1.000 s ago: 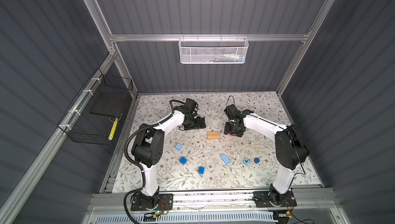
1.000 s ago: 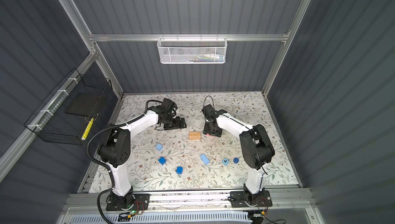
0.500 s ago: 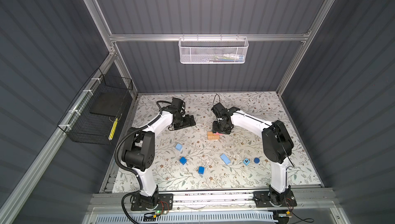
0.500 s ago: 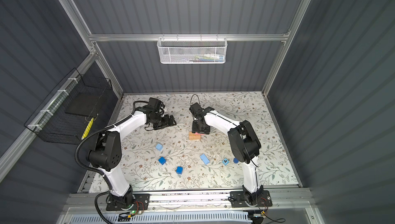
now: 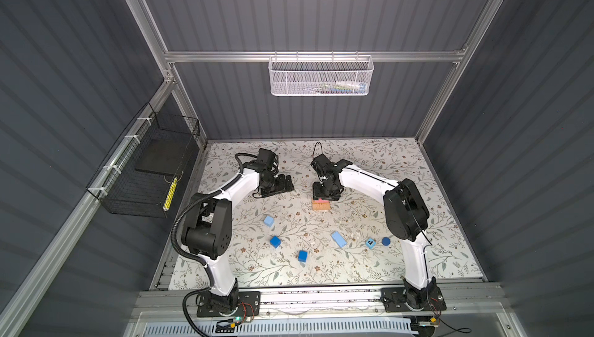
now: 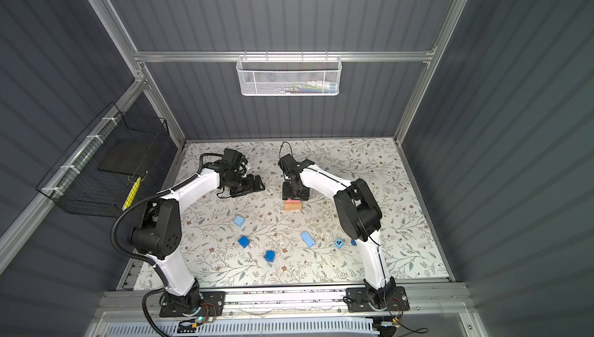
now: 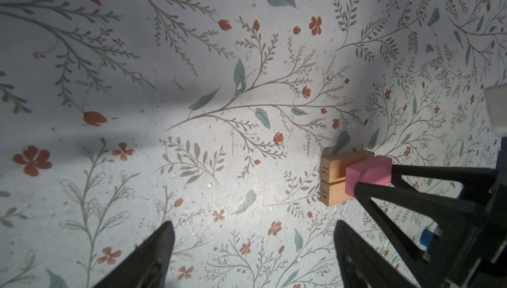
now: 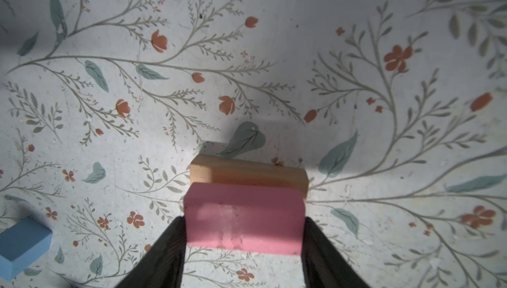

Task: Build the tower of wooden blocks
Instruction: 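Lower the pink block onto the top wooden block with the right gripper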

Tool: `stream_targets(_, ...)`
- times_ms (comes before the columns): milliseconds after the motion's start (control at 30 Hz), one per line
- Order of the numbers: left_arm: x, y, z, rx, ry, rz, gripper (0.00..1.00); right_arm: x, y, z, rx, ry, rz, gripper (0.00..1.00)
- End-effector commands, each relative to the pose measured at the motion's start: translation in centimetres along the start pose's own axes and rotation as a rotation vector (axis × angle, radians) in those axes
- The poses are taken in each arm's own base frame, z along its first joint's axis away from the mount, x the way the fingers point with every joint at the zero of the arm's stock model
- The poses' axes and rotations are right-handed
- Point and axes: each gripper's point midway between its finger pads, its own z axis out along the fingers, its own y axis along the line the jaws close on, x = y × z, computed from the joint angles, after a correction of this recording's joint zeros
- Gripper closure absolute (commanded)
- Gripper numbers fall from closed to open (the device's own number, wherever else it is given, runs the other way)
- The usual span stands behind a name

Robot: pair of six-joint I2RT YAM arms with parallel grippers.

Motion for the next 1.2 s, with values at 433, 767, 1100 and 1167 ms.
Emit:
stream_targets(433,0.1,-0.1,-0.8,0.015,-0.008,-0.004,0.09,0.9,0.1,0.3,0.042,0.047,-0.016,0.45)
stream_targets(767,0.1,-0.3,-0.7,0.023,-0.004,-0.003,0.09,1.3,0.0,0.6,0.054,0.05,0.003,0.44)
stream_targets(1100,0.2,-0.2,-0.5,0.022,0.0,-0.003,0.09,1.1,0.0,0.7,0.057,0.043,0.019,0.43)
stream_targets(1167,0.2,-0.2,-0.5,0.022,0.001,-0.003,0.09,1.1,0.0,0.8,0.057,0.044,0.022,0.42)
